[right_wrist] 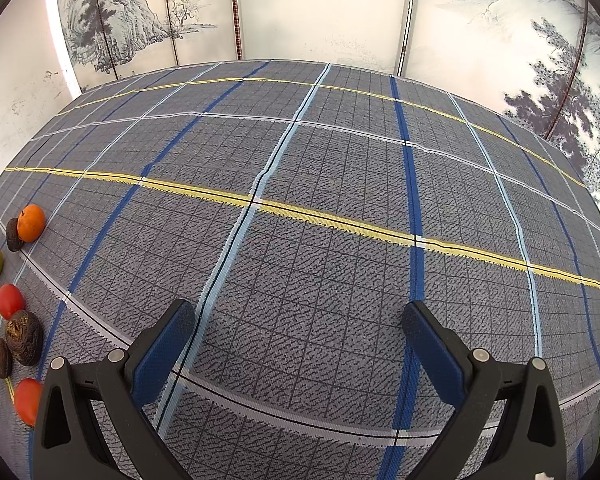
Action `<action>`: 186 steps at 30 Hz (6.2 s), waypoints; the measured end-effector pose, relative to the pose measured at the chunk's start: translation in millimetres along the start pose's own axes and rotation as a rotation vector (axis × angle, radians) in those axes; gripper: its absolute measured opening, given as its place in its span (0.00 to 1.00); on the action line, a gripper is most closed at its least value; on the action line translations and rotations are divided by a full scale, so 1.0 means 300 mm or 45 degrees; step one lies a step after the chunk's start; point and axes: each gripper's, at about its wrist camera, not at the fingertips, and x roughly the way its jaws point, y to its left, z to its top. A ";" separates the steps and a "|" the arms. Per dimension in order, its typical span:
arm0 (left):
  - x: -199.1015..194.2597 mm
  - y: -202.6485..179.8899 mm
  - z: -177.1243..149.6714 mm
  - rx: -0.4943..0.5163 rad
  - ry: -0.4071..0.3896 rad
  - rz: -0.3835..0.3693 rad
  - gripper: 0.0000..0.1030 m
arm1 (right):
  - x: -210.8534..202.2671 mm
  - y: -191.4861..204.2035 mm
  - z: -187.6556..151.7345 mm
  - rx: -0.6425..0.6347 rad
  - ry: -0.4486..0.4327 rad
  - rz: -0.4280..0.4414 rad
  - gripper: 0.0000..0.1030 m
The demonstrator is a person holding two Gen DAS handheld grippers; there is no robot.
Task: Organize fruits
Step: 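Carry the brown dried fruit in the left gripper over the gold tin and release it, then lower the right gripper onto the red tomato and carry it into the tin, then grasp the orange with the right gripper while the left gripper grasps the green lime, then carry the green lime in the left gripper into the tin and release it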
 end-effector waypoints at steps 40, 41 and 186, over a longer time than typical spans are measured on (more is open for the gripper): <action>-0.673 -0.256 -0.291 -0.331 -0.253 -0.365 0.66 | -0.240 0.472 -0.198 -0.564 -0.072 0.490 0.55; -0.678 -0.259 -0.297 -0.318 -0.255 -0.356 0.66 | -0.224 0.479 -0.200 -0.569 -0.052 0.484 0.47; -0.174 -0.108 -0.163 -0.142 0.009 -0.176 0.39 | -0.248 0.185 -0.281 -0.289 -0.065 0.353 0.42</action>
